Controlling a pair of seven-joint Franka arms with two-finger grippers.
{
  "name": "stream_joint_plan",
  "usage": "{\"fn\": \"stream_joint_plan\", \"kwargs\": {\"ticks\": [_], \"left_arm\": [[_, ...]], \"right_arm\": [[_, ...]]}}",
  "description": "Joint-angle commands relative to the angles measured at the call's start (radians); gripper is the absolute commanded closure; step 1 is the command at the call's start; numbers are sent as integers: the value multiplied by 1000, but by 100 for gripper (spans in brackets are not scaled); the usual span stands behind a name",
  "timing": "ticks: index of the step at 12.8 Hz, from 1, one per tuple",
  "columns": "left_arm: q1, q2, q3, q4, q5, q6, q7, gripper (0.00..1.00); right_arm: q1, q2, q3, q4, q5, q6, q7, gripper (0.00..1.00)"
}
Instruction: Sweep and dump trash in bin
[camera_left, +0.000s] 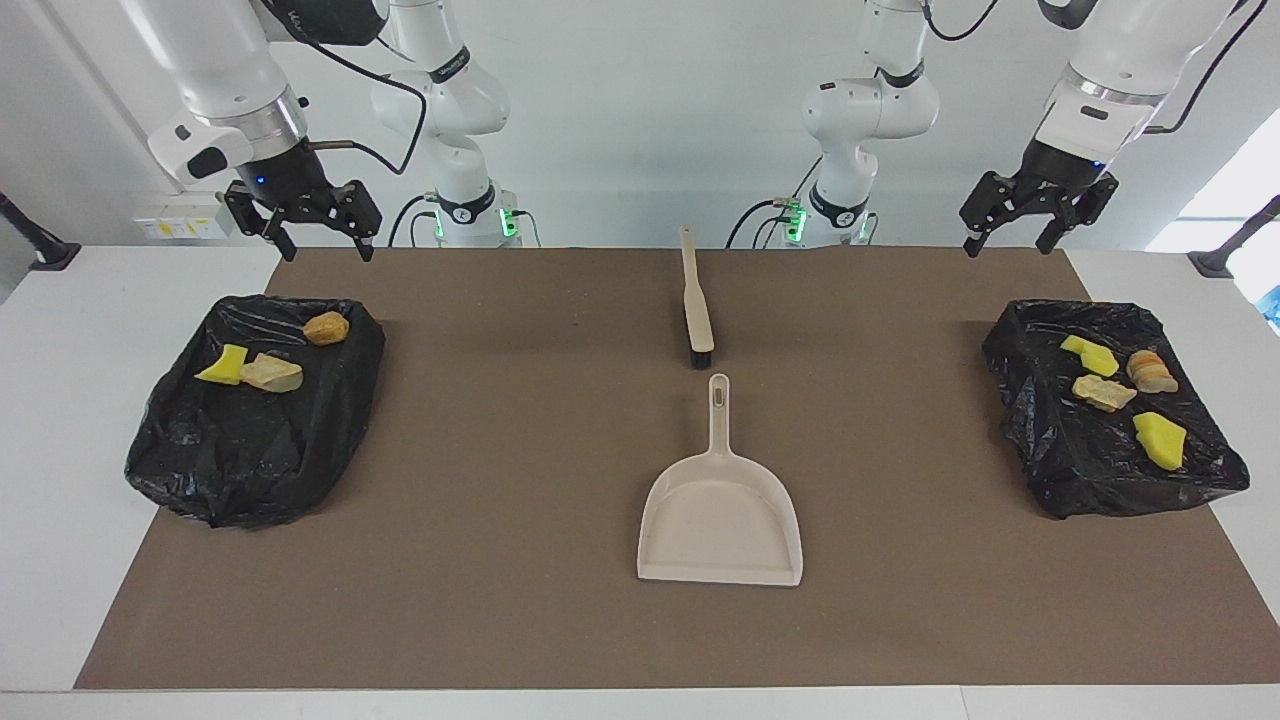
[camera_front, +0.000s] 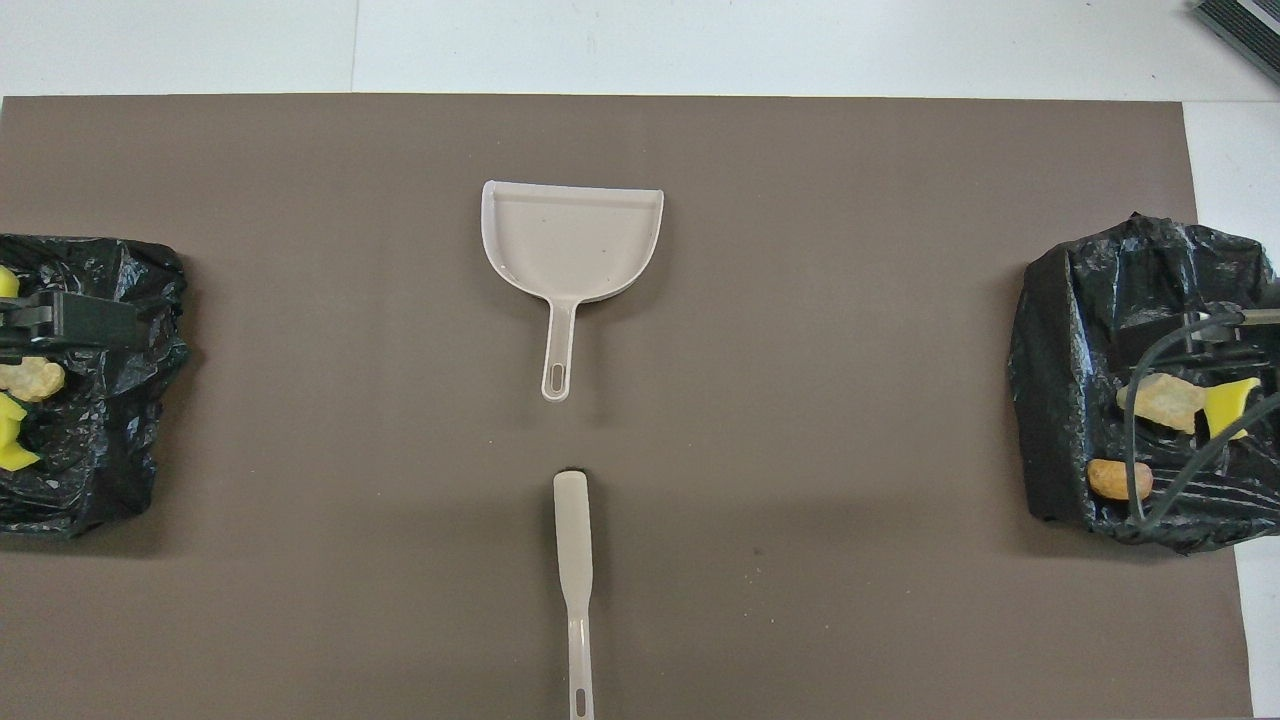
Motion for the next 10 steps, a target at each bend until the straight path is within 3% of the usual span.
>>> {"fn": "stream_joint_plan", "kwargs": {"ticks": [1,10], "left_arm": [[10,-11,-2,5,-17,-27,2,0],[13,-15,4,2,-15,-42,0,0]], "right_arm": [[-3,-18,1,-18,17,-5,14,0],[-3,-19,1,-18,17,-7,11,0]]}}
